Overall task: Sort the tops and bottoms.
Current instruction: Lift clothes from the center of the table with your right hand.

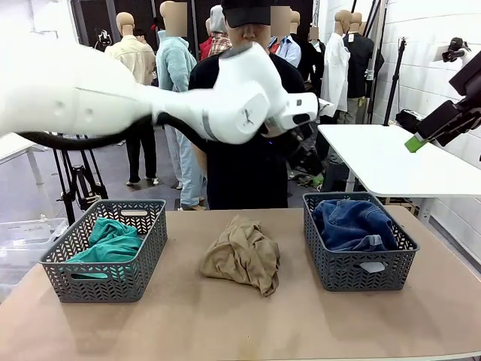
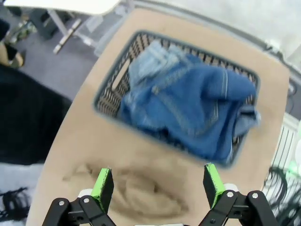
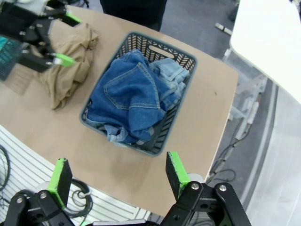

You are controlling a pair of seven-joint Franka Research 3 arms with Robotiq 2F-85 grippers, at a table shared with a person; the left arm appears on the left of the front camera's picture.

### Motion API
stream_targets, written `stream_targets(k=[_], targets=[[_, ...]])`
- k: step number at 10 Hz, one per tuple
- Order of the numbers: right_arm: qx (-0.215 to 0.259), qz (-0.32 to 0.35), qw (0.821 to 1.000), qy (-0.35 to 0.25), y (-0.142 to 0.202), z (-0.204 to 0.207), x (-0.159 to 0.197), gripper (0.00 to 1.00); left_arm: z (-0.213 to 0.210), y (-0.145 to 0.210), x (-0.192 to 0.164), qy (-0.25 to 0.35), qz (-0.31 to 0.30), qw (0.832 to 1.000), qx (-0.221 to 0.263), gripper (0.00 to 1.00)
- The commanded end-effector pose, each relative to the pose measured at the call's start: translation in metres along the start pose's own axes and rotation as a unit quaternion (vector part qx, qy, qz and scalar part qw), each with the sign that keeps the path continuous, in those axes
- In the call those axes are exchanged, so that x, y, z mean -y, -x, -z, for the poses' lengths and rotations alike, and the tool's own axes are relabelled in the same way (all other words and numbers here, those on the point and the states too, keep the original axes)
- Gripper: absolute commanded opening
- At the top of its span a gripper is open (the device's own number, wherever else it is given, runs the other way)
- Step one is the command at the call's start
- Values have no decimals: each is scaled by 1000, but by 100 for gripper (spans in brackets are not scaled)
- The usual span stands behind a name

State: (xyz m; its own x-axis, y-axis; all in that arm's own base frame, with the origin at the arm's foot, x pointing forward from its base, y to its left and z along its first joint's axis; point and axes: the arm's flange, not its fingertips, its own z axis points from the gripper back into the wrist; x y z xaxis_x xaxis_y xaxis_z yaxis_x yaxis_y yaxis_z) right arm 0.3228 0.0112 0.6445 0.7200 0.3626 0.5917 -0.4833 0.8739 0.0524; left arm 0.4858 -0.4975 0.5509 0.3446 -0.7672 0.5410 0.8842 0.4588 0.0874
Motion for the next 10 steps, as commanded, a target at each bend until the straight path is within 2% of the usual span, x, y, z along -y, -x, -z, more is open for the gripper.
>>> stream_targets(k=[1,3,4,5,6,9,10], targets=[[-8,-1,1000,2,0,0,-1,100,-44,22,12,-52,13,996,-65,99],[-8,-1,1000,2,0,0,-1,100,-71,34,18,-88,7,994,-72,99],[-8,-1,1000,2,0,0,-1,100,-78,36,19,-91,3,994,-55,99],[-8,-1,1000,2,0,0,-1,100,-68,31,15,-88,-39,993,-62,99],[-8,-1,1000,2,0,0,-1,100,-83,24,15,-73,13,995,-66,99],[-8,-1,1000,2,0,0,-1,100,-81,26,16,-74,-3,995,-66,99],[-8,-1,1000,2,0,0,-1,100,-93,41,3,-78,-18,995,-62,99]])
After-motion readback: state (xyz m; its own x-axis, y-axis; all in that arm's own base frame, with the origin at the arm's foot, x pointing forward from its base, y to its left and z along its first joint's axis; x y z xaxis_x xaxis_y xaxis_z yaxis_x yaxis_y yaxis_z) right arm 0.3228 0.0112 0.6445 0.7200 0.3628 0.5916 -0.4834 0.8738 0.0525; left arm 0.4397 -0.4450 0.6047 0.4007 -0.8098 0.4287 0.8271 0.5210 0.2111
